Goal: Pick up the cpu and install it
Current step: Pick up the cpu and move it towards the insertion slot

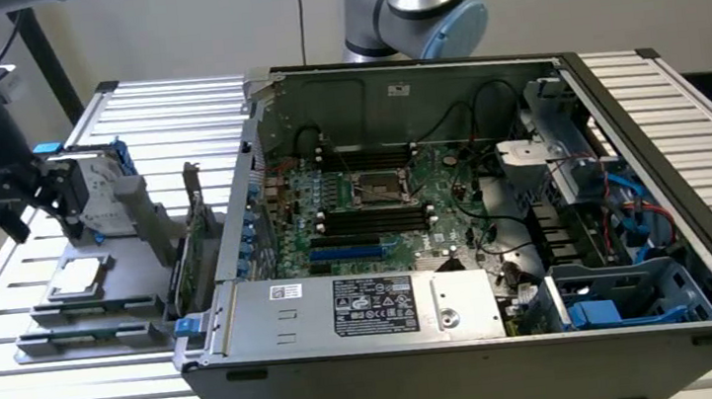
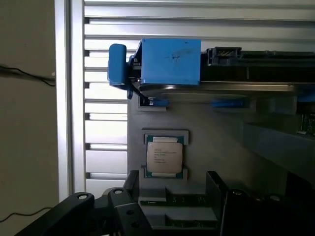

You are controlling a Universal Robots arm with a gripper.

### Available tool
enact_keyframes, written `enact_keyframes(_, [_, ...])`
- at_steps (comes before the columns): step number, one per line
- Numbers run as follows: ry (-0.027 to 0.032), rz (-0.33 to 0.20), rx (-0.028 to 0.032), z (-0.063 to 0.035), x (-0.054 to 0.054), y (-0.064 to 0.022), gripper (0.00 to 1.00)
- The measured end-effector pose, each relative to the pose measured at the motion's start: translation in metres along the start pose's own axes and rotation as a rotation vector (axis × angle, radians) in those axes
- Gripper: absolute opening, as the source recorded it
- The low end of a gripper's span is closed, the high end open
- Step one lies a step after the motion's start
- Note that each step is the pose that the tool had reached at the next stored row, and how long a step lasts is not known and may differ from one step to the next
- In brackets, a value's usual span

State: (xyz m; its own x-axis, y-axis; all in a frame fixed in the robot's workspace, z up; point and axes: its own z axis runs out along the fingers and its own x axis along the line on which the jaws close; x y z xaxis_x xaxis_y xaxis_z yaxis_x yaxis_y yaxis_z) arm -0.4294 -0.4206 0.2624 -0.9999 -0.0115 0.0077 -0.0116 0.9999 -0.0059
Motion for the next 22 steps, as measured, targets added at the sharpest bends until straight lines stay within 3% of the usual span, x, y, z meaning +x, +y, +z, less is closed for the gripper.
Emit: enact_keyframes(22, [-0.0001, -0.003, 0.0000, 0.0402, 0.007, -0.0005, 0.65])
